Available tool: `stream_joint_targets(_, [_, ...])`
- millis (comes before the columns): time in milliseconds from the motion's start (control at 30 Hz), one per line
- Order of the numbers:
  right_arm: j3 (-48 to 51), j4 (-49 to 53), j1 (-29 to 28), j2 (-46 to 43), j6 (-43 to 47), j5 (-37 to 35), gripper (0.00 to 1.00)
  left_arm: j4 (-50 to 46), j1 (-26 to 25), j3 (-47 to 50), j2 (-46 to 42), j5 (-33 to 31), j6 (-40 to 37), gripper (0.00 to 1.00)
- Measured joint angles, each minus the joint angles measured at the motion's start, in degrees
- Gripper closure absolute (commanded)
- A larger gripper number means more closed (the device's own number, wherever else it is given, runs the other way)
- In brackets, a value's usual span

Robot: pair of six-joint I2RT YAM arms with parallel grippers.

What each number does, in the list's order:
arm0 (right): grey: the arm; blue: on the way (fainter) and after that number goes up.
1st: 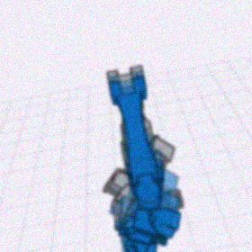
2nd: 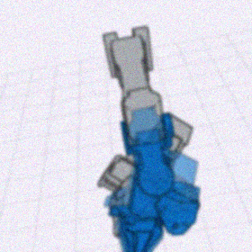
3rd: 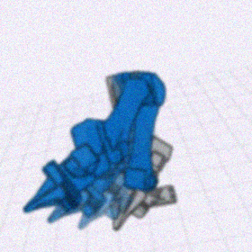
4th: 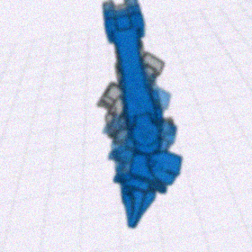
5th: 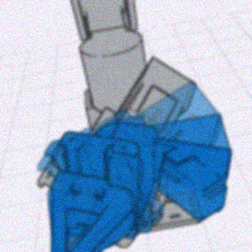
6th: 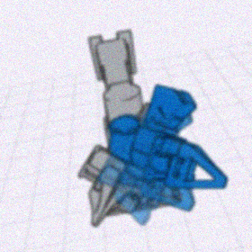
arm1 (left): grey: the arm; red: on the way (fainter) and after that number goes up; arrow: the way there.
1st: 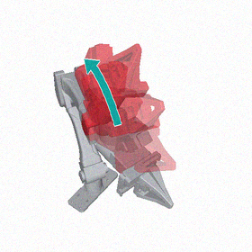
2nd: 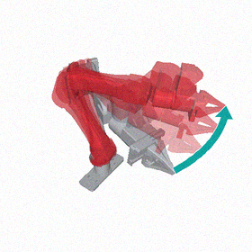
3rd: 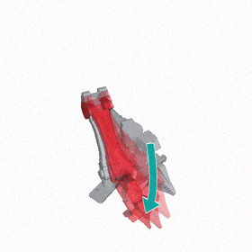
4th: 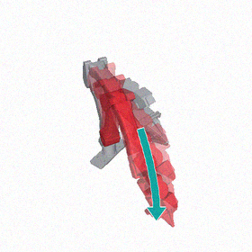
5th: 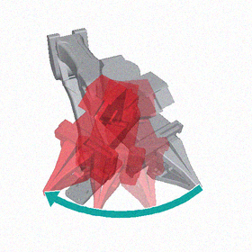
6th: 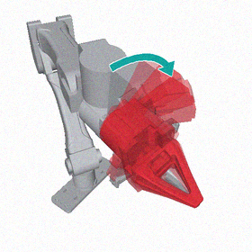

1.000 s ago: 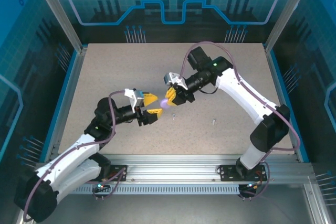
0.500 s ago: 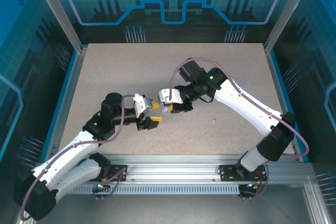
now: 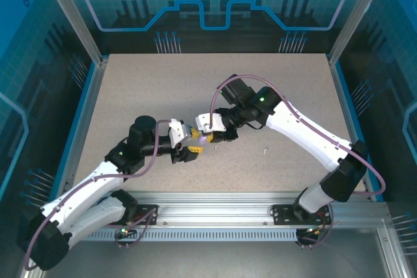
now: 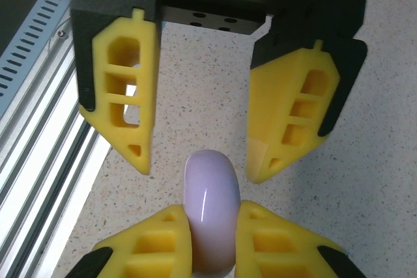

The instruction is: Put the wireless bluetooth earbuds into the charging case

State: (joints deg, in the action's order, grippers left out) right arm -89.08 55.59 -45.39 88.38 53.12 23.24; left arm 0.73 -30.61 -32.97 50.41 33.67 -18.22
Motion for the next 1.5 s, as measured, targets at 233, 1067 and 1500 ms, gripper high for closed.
stream_joint_targets(233, [0.26,0.02,-1.18,-0.11,0.55,0.17,0.93,1.29,-0.44,0.0,0.66,0.0,0.15,0.56])
stream_joint_targets(1067, [0.35,-0.7,-1.49,-0.42,0.42,0.09,0.82,2.23,-1.44,0.02,0.92,0.46,0.13,0.75])
stream_joint_targets(1500, [2.1,-4.24,-1.29,-0.85,-3.02,-0.28,0.57,2.73,-1.44,0.02,0.33,0.22,0.22,0.75])
